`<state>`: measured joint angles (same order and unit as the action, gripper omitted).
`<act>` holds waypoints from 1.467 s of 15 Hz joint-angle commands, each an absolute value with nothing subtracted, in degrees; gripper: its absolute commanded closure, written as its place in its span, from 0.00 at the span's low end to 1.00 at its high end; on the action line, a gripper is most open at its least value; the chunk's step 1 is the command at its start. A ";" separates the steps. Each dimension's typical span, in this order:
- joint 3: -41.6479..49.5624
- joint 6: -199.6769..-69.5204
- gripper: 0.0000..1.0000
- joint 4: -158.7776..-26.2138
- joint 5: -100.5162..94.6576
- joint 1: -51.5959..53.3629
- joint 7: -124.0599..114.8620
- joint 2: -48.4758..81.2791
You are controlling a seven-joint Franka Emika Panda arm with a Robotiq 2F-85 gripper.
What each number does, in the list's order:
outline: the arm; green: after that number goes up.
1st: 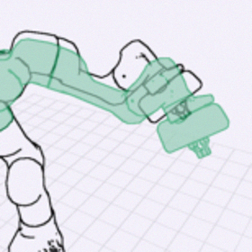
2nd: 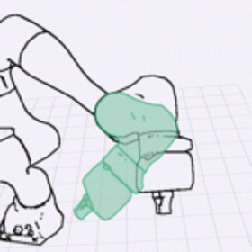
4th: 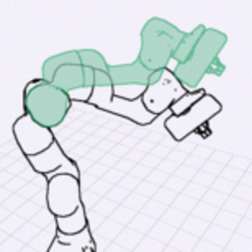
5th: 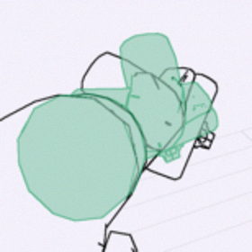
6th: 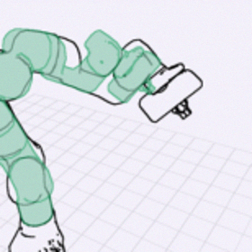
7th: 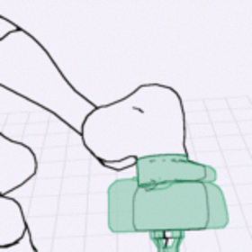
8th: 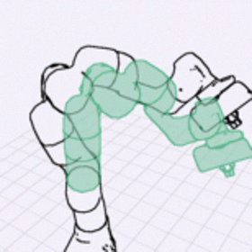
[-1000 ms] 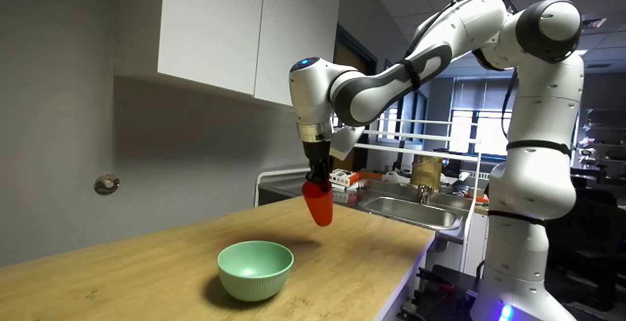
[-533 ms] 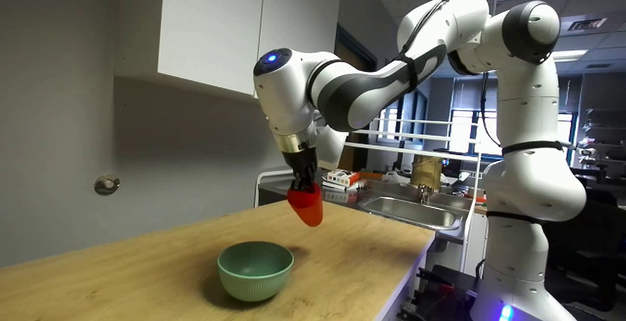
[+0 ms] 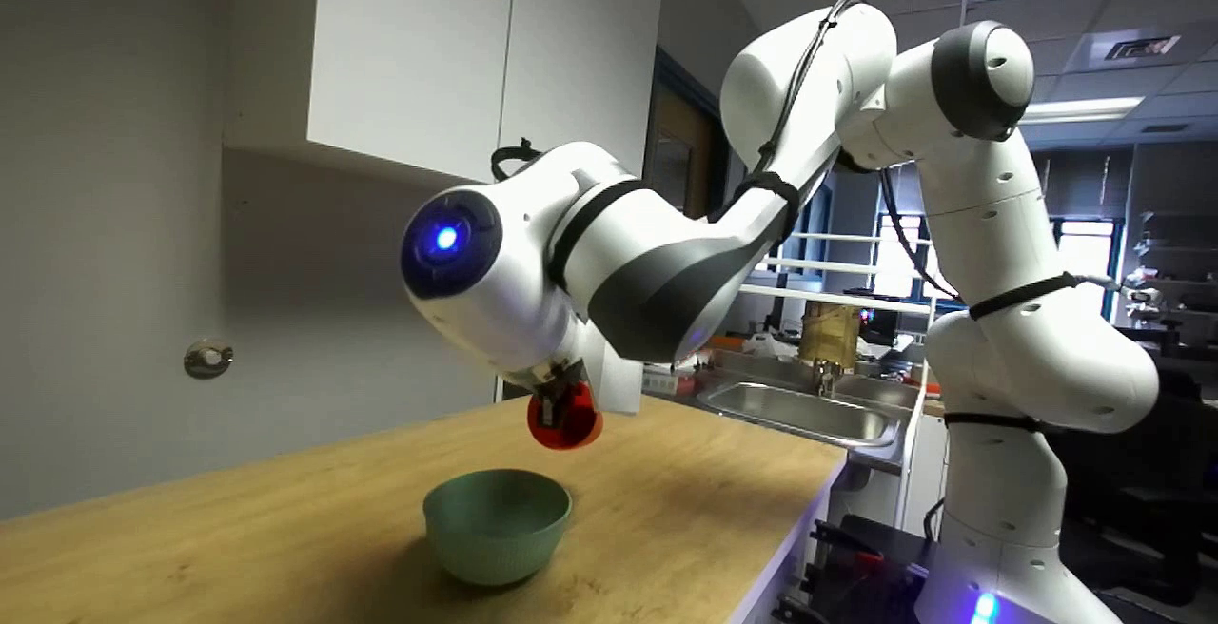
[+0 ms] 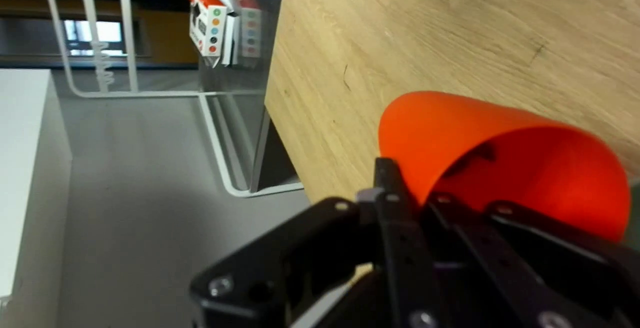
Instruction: Pour the contents from the orange cup into the green bowl
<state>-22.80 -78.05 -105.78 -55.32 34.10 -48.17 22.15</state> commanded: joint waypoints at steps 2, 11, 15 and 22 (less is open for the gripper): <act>-20.40 -69.10 0.98 -98.76 -63.53 41.35 -50.28 30.85; -15.28 -56.03 0.98 -93.85 -79.55 51.14 -53.82 39.52; -14.23 -50.07 0.98 -91.61 -82.91 52.67 -56.95 42.21; -13.01 -42.63 0.98 -90.18 -92.05 54.11 -58.23 45.40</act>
